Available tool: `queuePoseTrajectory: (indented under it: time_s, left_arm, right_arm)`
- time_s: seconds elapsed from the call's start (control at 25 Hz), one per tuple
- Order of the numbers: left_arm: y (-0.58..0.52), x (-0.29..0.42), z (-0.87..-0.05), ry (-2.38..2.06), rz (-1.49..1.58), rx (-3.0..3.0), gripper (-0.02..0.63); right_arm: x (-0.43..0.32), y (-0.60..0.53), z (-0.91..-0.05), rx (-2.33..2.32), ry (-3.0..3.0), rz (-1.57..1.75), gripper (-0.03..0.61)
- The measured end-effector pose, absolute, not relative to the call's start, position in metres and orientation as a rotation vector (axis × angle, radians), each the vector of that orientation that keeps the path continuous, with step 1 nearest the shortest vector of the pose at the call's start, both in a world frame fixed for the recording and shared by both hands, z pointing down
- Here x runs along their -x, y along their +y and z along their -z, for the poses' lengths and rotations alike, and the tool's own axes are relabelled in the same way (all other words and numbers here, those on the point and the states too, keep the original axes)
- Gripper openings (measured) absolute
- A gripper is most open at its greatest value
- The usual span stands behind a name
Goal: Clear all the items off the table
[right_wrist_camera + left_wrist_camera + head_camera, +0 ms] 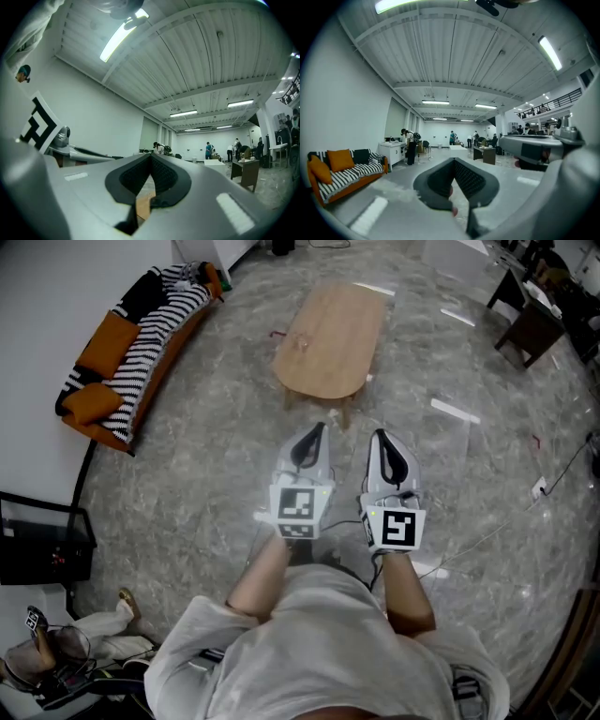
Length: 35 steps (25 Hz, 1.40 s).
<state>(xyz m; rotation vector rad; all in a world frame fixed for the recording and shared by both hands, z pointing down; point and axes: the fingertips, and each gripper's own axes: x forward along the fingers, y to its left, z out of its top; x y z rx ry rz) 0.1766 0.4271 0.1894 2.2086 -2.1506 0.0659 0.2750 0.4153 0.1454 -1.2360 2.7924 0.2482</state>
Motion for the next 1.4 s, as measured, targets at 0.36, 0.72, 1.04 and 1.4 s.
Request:
queuePoseTrajectory:
  time_s: [0.36,0.72,1.04,1.4]
  left_arm:
    - [0.354,-0.098,-0.196,-2.169,-0.076,-2.137,0.020]
    - [0.298,-0.013,-0.197,-2.182,-0.078,-2.099,0.020]
    - [0.263,0.069,-0.209,-2.184,-0.075,-2.060,0.020]
    - [0.228,0.098,-0.212,-2.160,-0.027,-2.058,0.020]
  right_arm:
    - [-0.207,0.339,-0.153,1.221,2.832,-0.217,0.006]
    - [-0.116,0.279,-0.155,1.176,2.864,-0.199,0.006]
    - [-0.045,0.240,-0.168,1.196,2.889,-0.170,0.006]
    - [-0.021,0.210,-0.170,1.222,2.918,-0.175,0.006]
